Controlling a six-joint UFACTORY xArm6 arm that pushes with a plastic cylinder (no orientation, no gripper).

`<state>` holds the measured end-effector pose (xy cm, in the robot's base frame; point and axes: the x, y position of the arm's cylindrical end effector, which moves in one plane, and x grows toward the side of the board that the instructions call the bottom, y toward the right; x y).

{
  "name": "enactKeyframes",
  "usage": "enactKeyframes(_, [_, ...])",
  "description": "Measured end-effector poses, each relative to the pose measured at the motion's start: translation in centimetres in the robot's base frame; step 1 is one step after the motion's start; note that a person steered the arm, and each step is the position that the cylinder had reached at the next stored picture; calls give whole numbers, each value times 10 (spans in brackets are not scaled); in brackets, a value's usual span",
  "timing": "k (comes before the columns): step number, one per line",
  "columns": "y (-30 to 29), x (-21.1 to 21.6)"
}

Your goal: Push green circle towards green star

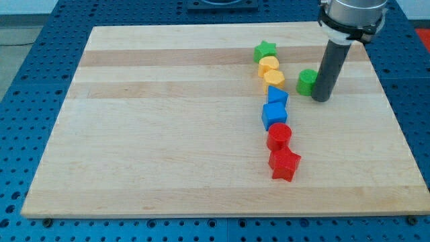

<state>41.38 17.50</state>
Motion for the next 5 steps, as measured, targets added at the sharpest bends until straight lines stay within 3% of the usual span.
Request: enactKeyframes(5, [-28, -20])
